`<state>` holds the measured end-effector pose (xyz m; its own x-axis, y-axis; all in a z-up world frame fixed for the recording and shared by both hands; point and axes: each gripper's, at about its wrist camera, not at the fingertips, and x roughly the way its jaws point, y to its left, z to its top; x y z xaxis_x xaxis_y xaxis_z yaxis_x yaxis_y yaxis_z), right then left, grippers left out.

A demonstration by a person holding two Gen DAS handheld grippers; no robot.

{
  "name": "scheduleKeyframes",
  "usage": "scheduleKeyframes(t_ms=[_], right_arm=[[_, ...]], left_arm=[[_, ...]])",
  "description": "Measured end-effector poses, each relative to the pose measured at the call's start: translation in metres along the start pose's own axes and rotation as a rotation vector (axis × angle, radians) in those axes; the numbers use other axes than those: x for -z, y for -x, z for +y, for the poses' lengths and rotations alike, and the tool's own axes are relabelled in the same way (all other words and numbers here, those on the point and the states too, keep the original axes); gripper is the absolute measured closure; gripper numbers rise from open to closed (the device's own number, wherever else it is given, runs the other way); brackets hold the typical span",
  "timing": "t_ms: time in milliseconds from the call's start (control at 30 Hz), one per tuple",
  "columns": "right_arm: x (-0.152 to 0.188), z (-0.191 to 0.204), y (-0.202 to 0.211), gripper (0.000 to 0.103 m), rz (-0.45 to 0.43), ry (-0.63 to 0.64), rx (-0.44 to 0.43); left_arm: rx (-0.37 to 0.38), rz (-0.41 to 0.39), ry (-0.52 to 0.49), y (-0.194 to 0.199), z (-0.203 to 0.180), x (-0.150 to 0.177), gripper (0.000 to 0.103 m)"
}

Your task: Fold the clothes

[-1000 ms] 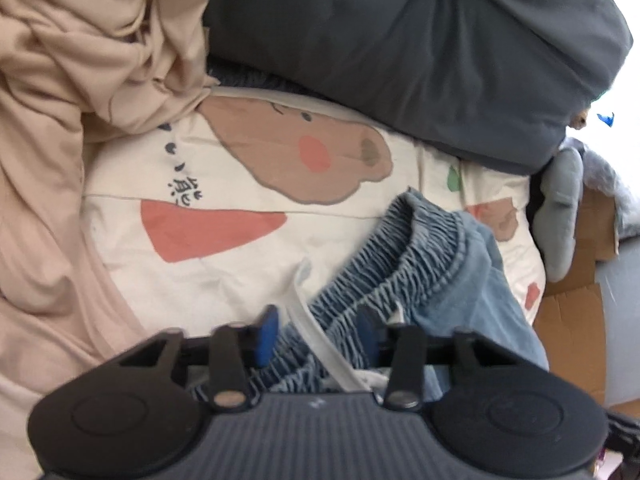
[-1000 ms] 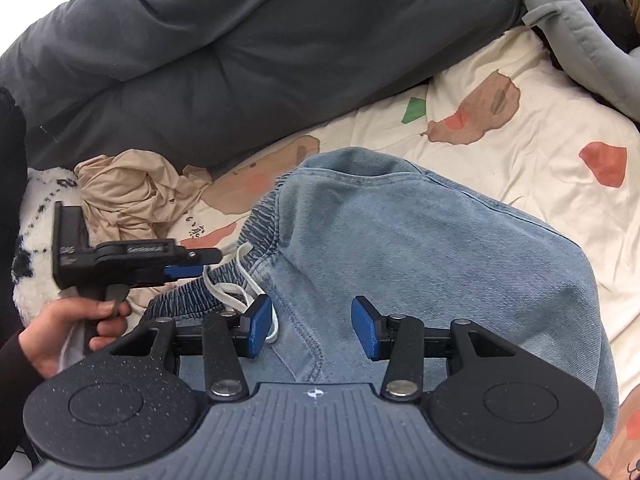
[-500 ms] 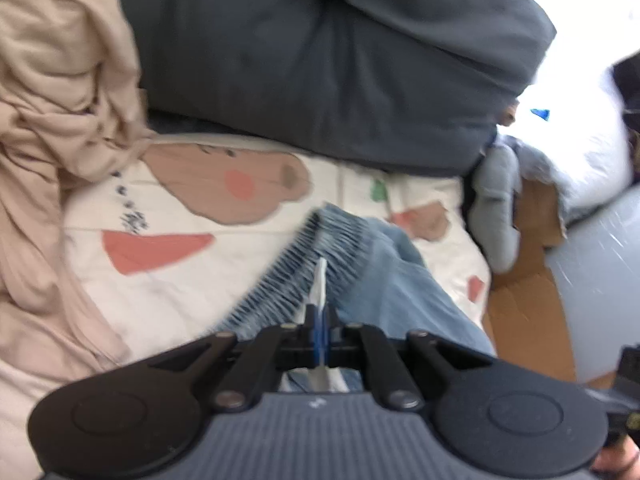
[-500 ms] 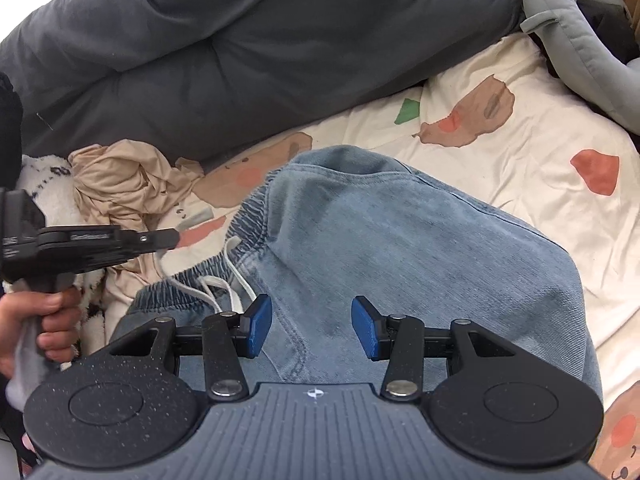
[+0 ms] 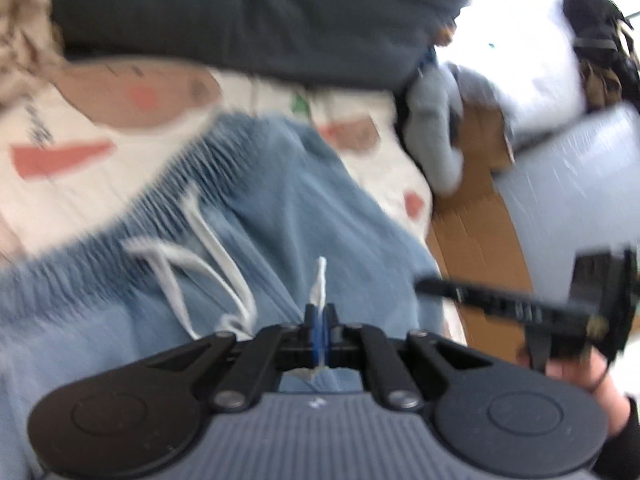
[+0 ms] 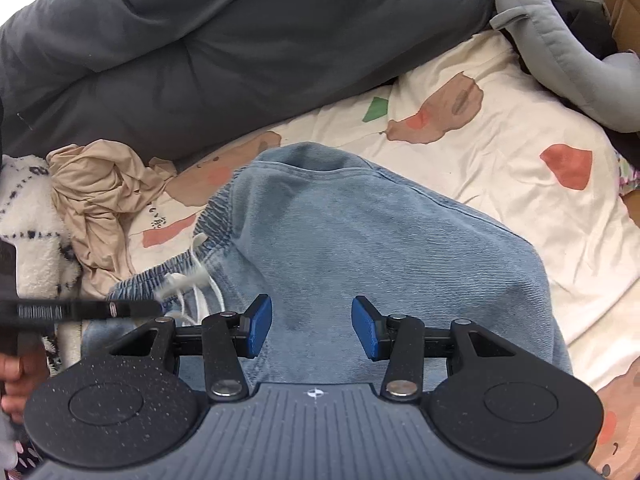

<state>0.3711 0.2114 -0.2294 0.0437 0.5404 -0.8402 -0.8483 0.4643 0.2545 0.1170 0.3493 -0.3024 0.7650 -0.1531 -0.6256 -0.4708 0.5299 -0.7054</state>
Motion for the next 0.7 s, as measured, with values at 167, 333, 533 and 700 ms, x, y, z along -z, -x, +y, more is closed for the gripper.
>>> scheduleKeyframes(t_ms=[167, 333, 533, 700], right_arm=[[0.001, -0.009, -0.002, 0.052, 0.004, -0.013, 0.032], [0.002, -0.013, -0.008, 0.052, 0.01, -0.008, 0.043], [0.003, -0.014, -0.017, 0.052, 0.019, 0.003, 0.05], [0.003, -0.015, -0.022, 0.052, 0.02, 0.015, 0.061]], left_arm=[[0.019, 0.064, -0.009, -0.007, -0.004, 0.014, 0.075], [-0.011, 0.033, 0.003, 0.019, 0.004, 0.02, 0.065], [-0.123, -0.061, 0.065, 0.072, 0.031, 0.025, 0.065], [-0.243, -0.158, 0.134, 0.118, 0.054, 0.031, 0.065]])
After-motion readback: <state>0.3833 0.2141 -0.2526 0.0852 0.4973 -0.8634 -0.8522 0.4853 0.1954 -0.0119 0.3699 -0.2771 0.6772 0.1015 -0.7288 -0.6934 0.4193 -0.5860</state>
